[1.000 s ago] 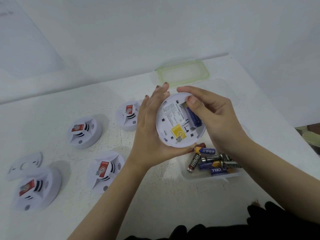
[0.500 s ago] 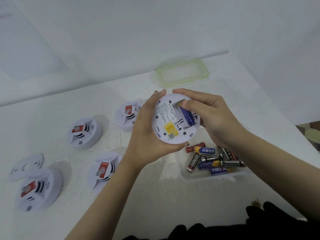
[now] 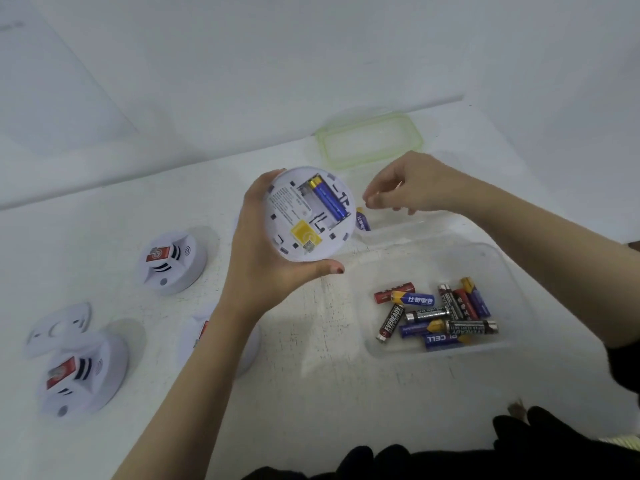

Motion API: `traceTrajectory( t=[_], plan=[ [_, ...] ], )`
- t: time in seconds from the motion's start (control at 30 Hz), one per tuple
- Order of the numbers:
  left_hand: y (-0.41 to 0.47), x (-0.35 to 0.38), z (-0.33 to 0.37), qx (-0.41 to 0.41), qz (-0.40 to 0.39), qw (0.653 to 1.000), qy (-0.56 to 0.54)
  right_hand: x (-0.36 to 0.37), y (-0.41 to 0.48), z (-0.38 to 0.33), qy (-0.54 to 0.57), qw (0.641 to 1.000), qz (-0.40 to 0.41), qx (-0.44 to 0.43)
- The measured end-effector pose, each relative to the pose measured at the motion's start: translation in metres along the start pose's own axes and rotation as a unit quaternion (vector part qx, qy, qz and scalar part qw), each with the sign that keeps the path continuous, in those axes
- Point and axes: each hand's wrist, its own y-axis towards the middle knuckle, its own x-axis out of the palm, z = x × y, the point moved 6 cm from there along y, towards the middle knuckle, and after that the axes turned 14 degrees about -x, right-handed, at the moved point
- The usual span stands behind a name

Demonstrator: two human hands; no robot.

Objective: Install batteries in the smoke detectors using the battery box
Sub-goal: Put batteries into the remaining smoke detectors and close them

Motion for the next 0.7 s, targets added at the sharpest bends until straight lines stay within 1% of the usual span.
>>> traceTrajectory(
  t=[0.07,0.17,0.3,0.5,0.6,0.7],
  plan=[
    [0.002,-0.002,-0.002,-0.004,0.007,1.000,0.007,0.006,0.008,0.005,-0.062,0.997,-0.034,0.020],
    [0.004,-0.002,-0.004,-0.011,0.009,1.000,0.013,0.012,0.015,0.004,-0.133,0.990,-0.045,0.032],
    [0.006,-0.001,-0.008,-0.015,0.010,1.000,0.019,0.015,0.019,0.000,-0.124,0.990,-0.053,0.051],
    [0.007,0.001,-0.013,-0.019,0.012,0.999,0.028,0.018,0.020,-0.004,-0.209,0.977,-0.016,0.044],
    [0.008,0.001,-0.014,-0.018,0.011,0.999,0.032,0.019,0.017,-0.005,-0.193,0.981,-0.016,0.033],
    [0.007,0.000,-0.015,-0.021,0.013,0.999,0.034,0.017,0.009,-0.013,-0.098,0.995,-0.012,-0.001]
  ],
)
